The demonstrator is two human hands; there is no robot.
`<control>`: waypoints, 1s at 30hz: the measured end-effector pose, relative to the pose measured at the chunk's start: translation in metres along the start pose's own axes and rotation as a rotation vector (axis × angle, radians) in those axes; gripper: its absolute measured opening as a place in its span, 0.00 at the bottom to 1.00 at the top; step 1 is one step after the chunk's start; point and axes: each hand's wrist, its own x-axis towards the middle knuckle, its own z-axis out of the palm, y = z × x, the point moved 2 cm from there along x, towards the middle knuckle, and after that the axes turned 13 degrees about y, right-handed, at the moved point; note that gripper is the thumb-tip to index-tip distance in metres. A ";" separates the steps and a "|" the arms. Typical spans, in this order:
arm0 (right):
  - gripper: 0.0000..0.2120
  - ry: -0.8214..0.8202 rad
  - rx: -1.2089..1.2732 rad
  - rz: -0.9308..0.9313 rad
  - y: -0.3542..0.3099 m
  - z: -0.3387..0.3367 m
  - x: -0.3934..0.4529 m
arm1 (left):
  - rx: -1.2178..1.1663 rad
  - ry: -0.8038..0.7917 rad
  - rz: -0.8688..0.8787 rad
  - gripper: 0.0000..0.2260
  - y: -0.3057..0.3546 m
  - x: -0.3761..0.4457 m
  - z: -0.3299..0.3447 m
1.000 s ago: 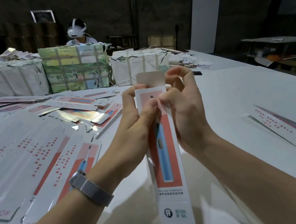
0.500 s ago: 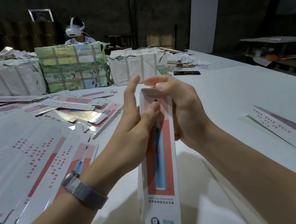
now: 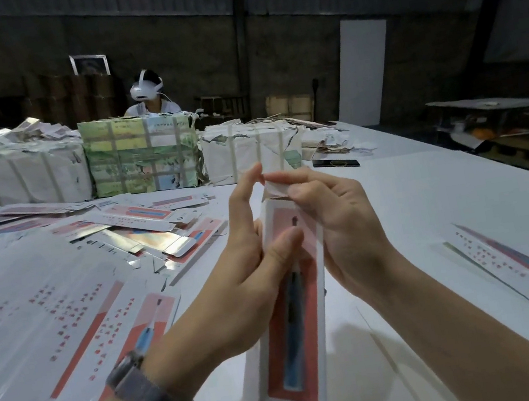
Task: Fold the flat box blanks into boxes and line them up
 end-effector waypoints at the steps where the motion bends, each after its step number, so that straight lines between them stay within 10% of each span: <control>1: 0.13 -0.006 -0.005 -0.014 -0.001 0.000 0.001 | -0.012 0.007 0.001 0.28 0.002 0.000 0.000; 17: 0.13 -0.160 -0.347 -0.293 -0.009 -0.011 0.003 | -0.275 -0.011 -0.095 0.21 -0.005 0.004 -0.002; 30: 0.18 -0.163 -0.150 -0.120 0.001 -0.009 0.005 | -0.203 -0.007 -0.139 0.18 0.007 0.005 -0.008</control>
